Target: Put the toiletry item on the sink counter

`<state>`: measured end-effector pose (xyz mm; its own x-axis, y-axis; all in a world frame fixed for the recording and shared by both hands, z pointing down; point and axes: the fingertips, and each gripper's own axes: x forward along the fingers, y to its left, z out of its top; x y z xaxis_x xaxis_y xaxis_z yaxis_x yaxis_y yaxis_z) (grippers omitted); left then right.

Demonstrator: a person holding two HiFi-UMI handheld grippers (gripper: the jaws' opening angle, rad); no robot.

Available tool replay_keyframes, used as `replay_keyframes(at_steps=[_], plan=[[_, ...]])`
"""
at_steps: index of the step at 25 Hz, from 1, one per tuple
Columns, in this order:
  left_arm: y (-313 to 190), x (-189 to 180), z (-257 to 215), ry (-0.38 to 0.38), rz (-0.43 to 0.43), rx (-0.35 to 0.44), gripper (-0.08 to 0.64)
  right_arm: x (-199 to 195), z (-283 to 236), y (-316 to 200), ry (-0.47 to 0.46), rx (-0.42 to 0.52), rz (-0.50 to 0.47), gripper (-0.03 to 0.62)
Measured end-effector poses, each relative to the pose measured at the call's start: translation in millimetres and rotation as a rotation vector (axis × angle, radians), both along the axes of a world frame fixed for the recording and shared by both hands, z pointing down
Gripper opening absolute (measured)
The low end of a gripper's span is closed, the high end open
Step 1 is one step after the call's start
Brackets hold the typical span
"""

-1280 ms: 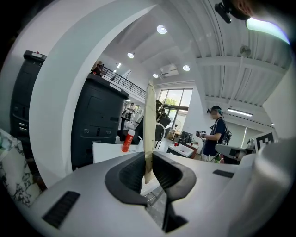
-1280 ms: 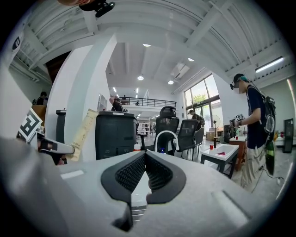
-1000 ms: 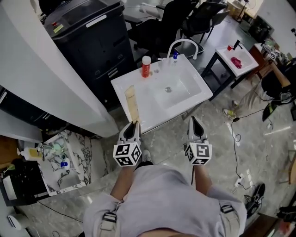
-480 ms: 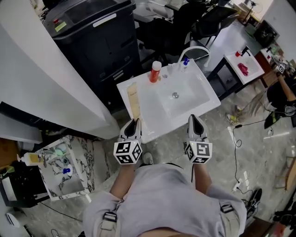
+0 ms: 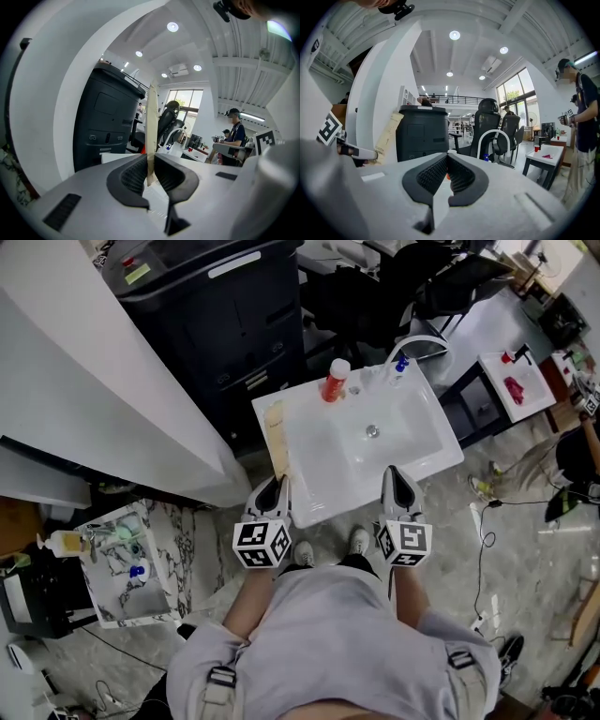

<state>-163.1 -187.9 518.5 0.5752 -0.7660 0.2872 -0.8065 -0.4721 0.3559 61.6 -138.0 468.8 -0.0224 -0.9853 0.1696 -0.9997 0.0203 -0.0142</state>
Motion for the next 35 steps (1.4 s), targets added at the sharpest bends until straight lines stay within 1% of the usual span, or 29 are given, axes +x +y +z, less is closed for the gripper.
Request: replay_keyframes(at_steps=[5,9,19,24,30,35], plan=[[-7,3,-1,-0.023,-0.047,0.008,0.043,4,1,-21,-0.019,0.015,-0.058,0.005],[-12,10,-2,-0.031,-0.106,0.012,0.043,12,3,-39,-0.025,0.02,-0.117,0.005],[-18,54,-15,-0.033,-0.25,0.028,0.043,51,-5,-88,-0.036,0.037,-0.275,0.005],[-19,70,-21,-0.046,-0.304,0.037,0.043,56,-8,-104,-0.053,0.046,-0.352,0.005],[-19,83,-18,-0.066,-0.353,0.021,0.043,64,-5,-117,-0.07,0.043,-0.412,0.005],[-19,87,-13,-0.065,-0.359,0.006,0.042,66,4,-120,-0.074,0.026,-0.429,0.005]])
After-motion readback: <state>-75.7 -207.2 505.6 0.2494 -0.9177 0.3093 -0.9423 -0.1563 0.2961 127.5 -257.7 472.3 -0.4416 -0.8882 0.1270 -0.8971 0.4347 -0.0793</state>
